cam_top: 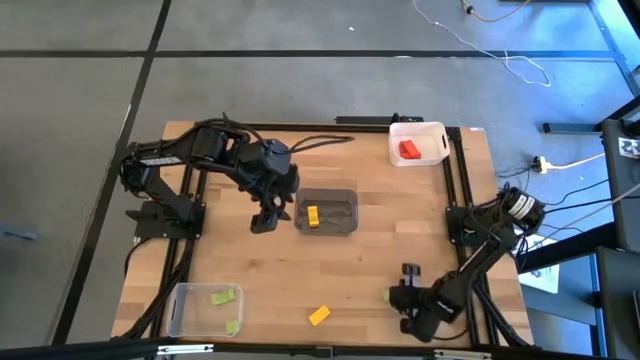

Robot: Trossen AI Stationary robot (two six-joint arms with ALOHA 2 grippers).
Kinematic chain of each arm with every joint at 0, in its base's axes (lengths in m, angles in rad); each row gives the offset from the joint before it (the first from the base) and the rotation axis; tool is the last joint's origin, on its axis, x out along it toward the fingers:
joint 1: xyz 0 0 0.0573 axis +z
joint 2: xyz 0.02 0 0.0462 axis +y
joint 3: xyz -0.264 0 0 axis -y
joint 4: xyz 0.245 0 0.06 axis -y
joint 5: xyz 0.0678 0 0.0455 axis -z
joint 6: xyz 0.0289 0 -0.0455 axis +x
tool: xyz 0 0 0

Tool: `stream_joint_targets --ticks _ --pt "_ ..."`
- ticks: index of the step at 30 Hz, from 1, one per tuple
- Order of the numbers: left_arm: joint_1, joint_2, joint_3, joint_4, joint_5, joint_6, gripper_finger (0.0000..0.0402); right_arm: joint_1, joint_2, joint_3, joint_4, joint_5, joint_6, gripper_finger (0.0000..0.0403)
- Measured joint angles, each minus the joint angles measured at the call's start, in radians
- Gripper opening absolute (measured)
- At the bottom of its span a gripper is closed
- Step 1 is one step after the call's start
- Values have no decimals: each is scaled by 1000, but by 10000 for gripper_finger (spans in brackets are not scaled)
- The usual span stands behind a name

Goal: Sort & place blocks by color
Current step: Put the green block into the transparent bin

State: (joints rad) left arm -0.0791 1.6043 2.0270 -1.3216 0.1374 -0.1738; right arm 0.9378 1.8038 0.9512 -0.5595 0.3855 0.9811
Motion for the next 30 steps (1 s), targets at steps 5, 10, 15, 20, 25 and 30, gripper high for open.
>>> stream_joint_targets --ticks 5,10,15,20,25,30 --pt "2 0 0 26 -13 -87 214 -54 0 -1 -27 47 -77 125" --pt "2 0 0 67 -27 -172 214 -110 -4 -1 -77 100 -126 125" --pt "2 0 -3 71 -83 -259 214 -160 -39 -7 -186 114 -131 125" --pt "6 0 -36 90 -133 -328 214 -211 -90 -6 -274 184 -152 125" --pt "31 1 -129 206 -134 -398 214 -259 -140 -4 -341 261 -213 125" --pt "65 1 -252 429 -74 -425 214 -309 -184 -3 -410 352 -260 125"
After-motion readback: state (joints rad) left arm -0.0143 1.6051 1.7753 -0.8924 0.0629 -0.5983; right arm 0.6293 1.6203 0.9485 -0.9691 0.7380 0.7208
